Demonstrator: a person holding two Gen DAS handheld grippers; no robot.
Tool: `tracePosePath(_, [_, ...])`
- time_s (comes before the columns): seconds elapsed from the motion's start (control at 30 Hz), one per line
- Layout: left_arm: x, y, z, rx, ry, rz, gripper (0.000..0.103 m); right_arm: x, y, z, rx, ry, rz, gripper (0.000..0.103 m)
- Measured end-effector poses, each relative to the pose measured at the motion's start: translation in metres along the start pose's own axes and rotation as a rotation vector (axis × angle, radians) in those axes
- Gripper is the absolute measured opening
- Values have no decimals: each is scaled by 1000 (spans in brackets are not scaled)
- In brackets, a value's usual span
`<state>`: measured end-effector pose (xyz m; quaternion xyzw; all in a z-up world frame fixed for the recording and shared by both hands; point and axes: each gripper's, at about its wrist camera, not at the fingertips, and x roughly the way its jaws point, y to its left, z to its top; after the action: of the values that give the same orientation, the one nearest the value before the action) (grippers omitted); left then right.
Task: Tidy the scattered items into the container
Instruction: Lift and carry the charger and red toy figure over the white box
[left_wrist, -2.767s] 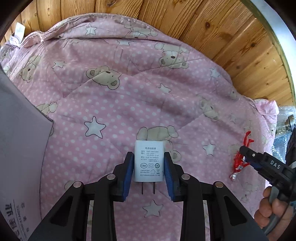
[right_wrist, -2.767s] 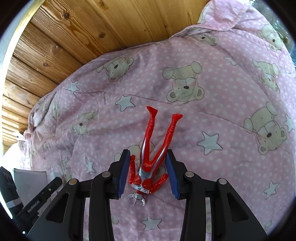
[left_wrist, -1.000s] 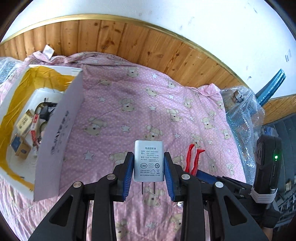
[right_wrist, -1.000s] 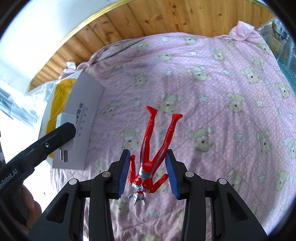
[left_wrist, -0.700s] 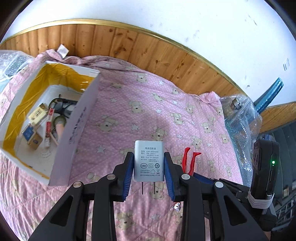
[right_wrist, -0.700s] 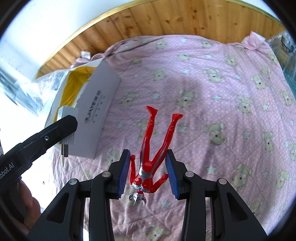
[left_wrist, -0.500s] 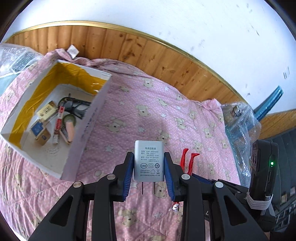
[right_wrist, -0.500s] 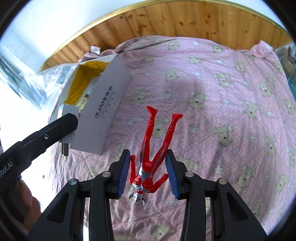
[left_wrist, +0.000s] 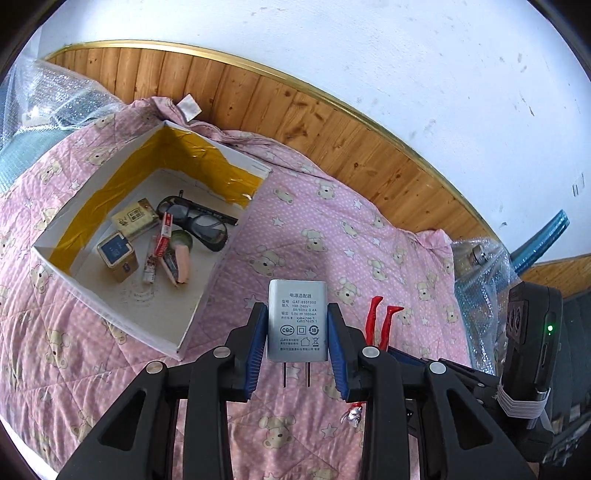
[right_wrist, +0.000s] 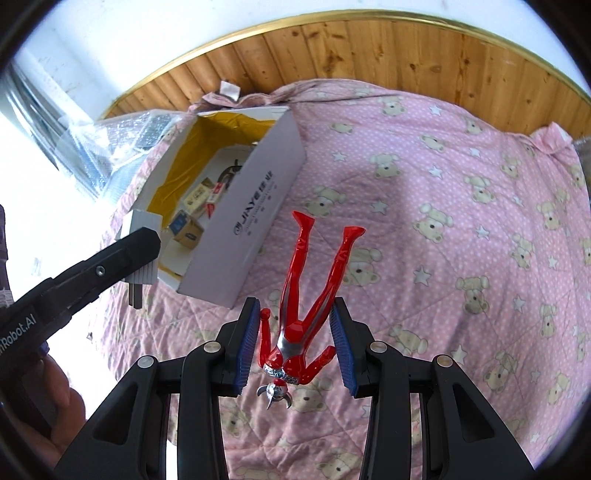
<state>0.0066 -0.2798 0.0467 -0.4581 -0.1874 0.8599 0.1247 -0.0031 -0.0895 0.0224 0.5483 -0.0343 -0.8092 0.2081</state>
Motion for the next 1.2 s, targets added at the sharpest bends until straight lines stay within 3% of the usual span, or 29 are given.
tracePosePath(1.2, [-21,96,29,-203,-78,62,33,20,85,59,-167,-9,59,40])
